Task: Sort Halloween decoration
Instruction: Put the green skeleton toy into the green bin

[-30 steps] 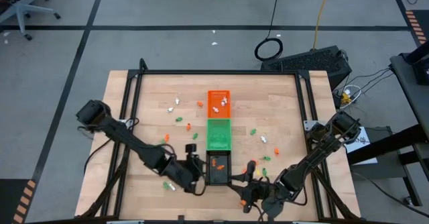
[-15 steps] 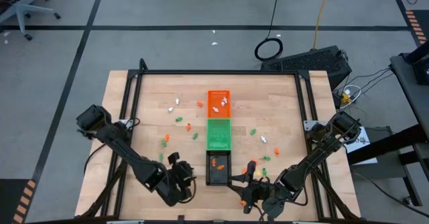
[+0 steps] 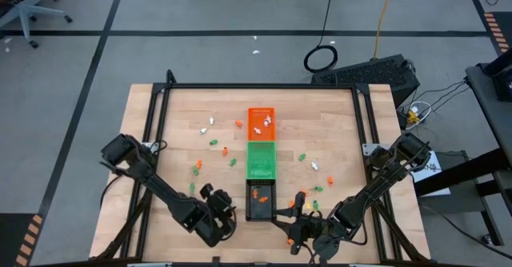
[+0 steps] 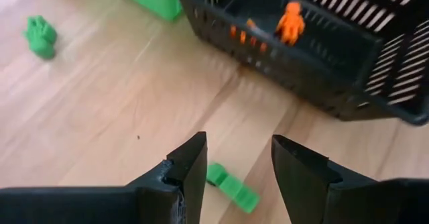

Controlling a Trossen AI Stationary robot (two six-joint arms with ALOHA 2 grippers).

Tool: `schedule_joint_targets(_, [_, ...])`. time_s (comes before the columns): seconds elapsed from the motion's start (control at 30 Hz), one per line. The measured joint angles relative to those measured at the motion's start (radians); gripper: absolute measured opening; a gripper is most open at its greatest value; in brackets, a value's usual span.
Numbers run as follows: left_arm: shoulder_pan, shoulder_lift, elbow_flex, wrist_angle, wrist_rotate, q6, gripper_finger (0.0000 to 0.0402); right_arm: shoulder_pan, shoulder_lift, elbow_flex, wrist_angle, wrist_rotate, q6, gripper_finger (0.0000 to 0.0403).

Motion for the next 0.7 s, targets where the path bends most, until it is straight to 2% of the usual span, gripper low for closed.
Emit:
schedule_joint_targets(0.27, [-0.001,0.071,0.000,0.003,0.011,-0.051,0.0164,0.000,0.000,0.000,0.001,0.000,0.000,0.0118])
schedule_joint_targets(0.5, [0.000,0.082,0.000,0.000,0.040,-0.073,0.0162,-0.001,0.000,0.000,0.001,0.000,-0.001,0.0118])
schedule_joint_targets(0.6, [-0.006,0.081,0.000,-0.001,0.043,-0.049,0.0143,-0.001,0.000,0.000,0.001,0.000,-0.001,0.0118])
schedule_joint_targets(0.7, [-0.008,0.080,0.000,0.001,0.056,-0.016,0.0106,-0.001,0.000,0.000,0.001,0.000,-0.001,0.0118])
